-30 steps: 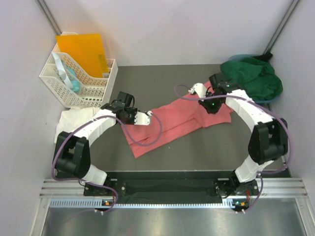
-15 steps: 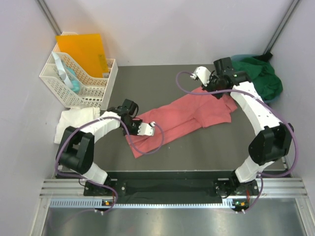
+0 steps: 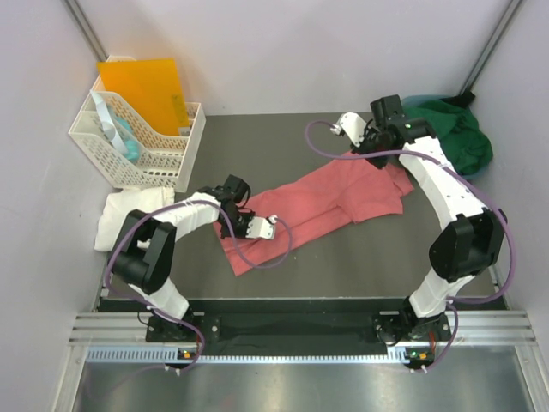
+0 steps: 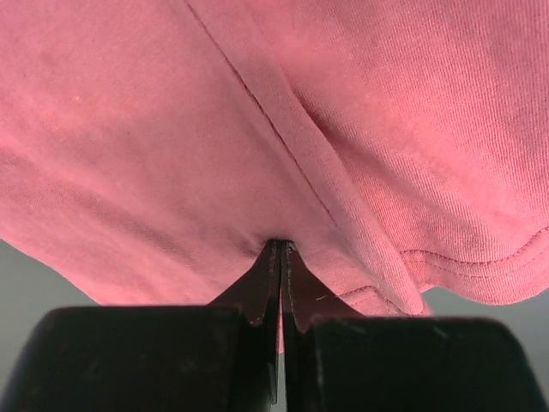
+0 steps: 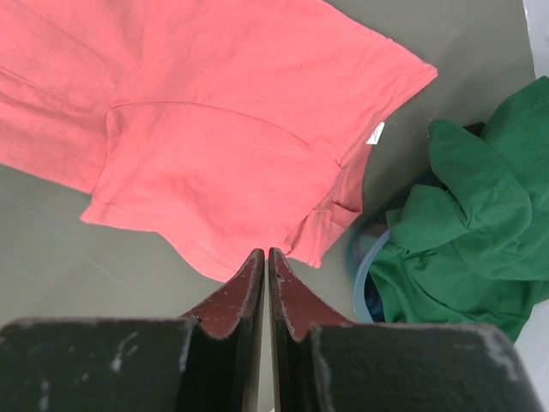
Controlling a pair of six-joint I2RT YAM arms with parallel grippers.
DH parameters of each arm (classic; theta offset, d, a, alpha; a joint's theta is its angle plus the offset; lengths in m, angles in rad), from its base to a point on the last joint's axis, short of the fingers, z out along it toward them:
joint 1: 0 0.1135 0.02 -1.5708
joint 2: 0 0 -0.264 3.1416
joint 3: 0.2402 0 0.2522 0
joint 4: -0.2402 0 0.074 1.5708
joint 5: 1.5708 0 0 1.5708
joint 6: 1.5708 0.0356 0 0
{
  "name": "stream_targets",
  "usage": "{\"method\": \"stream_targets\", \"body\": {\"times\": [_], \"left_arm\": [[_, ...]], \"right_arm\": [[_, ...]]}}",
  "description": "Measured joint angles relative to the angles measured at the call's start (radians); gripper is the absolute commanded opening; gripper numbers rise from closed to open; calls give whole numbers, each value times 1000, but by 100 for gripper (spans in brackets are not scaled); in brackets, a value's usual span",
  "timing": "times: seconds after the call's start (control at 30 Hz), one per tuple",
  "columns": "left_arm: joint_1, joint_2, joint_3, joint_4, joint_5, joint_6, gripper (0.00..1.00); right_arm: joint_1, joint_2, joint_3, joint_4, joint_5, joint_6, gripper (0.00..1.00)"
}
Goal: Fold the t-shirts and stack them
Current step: Rotate the tshirt 90 degrees
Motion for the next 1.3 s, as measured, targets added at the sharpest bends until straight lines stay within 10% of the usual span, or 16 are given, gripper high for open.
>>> {"method": "stream_targets", "body": {"times": [0.83,1.3], "left_arm": [[-311,-227,-189,-154,161,140,0],[-184,-148,282,88,127,-145,0]], "right_arm": [[0,22,51,-80,-44,5,4],[-26,-151,-182,15,18,91,13]]}}
